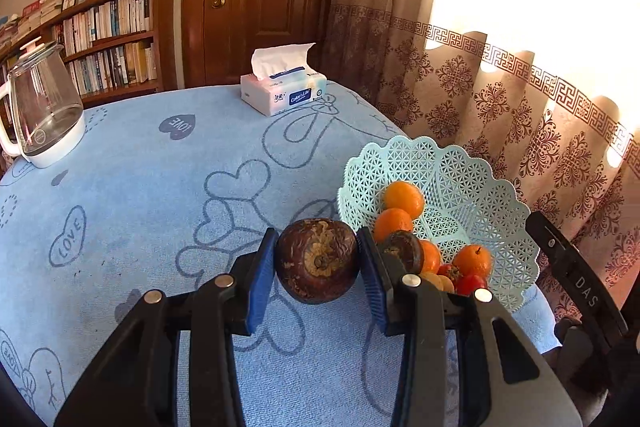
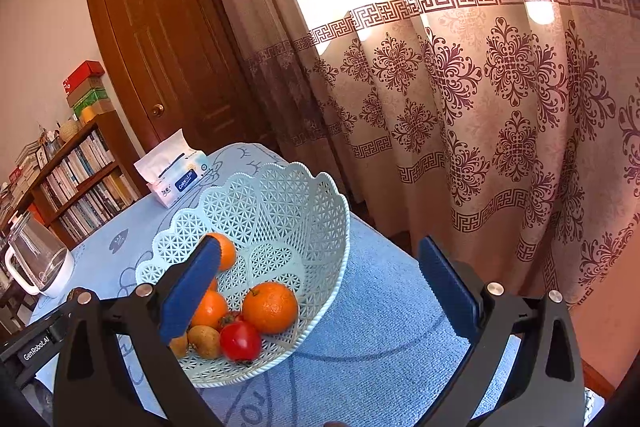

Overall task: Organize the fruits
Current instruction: 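Carry the dark brown fruit into the basket and open the left tool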

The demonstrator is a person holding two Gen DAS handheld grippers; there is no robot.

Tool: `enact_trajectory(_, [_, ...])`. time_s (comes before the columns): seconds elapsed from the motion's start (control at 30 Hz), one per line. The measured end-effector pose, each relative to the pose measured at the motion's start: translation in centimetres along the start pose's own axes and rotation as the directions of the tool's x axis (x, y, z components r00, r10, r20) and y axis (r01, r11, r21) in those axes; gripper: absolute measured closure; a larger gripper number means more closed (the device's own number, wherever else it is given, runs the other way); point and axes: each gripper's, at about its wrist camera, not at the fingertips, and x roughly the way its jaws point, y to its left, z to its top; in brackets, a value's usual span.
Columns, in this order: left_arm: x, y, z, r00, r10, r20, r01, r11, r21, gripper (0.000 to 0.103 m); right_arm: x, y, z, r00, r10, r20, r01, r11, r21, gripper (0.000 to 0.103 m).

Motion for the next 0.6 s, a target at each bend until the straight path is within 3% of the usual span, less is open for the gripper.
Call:
enact_trajectory(0.17, [1.5, -2.6, 1.1, 0.998, -0.056, -0.004, 0.056, 0.998, 0.014, 0.062, -0.9, -1.3, 0.1, 0.997, -0.041, 0.058, 0.038, 0.997, 0.065, 0.003])
enact_trajectory(0.3, [3.0, -4.5, 1.6, 0.996, -0.089, -0.017, 0.089, 0.995, 0.048, 0.062, -0.8, -2.2, 0.3, 0.997, -0.056, 0.057, 0.049, 0.992, 0.114, 0.003])
enact_trajectory(0.6, [5.4, -6.7, 1.3, 0.990, -0.126, -0.061, 0.130, 0.989, 0.073, 0.062, -0.8, -2.2, 0.2, 0.996, -0.064, 0.062, 0.057, 0.992, 0.110, 0.003])
